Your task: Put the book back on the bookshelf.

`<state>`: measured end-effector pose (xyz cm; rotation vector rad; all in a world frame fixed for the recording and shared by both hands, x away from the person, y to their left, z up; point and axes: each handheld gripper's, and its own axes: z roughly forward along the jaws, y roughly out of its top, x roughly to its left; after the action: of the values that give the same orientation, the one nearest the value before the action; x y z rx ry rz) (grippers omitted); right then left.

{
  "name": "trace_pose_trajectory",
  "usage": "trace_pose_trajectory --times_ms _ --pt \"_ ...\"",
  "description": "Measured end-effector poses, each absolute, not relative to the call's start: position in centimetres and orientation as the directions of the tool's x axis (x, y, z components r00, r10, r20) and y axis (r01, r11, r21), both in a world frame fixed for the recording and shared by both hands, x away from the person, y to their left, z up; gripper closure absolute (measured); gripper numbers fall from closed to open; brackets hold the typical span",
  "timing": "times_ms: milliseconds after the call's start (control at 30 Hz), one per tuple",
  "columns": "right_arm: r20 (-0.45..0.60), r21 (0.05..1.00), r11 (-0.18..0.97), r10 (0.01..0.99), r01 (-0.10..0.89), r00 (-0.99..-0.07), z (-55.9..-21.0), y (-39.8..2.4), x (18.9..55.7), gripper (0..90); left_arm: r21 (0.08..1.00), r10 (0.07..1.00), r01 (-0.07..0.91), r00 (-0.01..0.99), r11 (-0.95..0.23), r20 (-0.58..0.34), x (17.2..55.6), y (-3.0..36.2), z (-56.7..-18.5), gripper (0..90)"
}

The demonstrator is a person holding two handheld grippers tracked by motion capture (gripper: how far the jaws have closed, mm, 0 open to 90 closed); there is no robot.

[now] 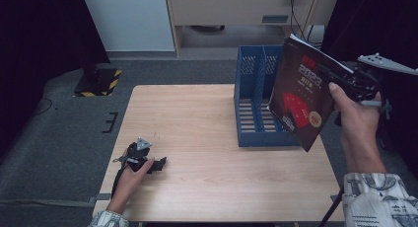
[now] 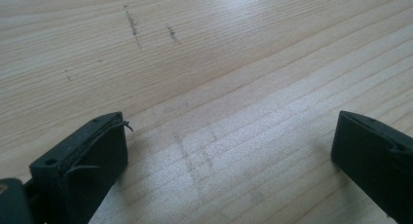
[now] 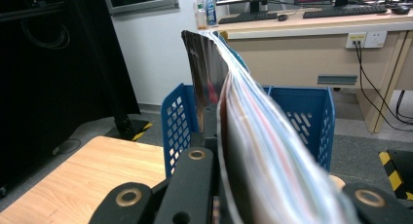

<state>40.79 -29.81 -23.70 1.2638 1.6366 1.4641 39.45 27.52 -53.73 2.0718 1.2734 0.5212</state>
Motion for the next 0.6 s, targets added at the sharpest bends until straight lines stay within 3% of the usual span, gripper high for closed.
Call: trace_pose_trajectory --times_ms 600 --pt "0.148 0.967 -0.068 0.936 0.247 -0.32 -23.8 -31.8 40.0 87.1 0.7 0.893 0.637 0.451 -0.323 0.002 39.4 27.5 -53.7 0.0"
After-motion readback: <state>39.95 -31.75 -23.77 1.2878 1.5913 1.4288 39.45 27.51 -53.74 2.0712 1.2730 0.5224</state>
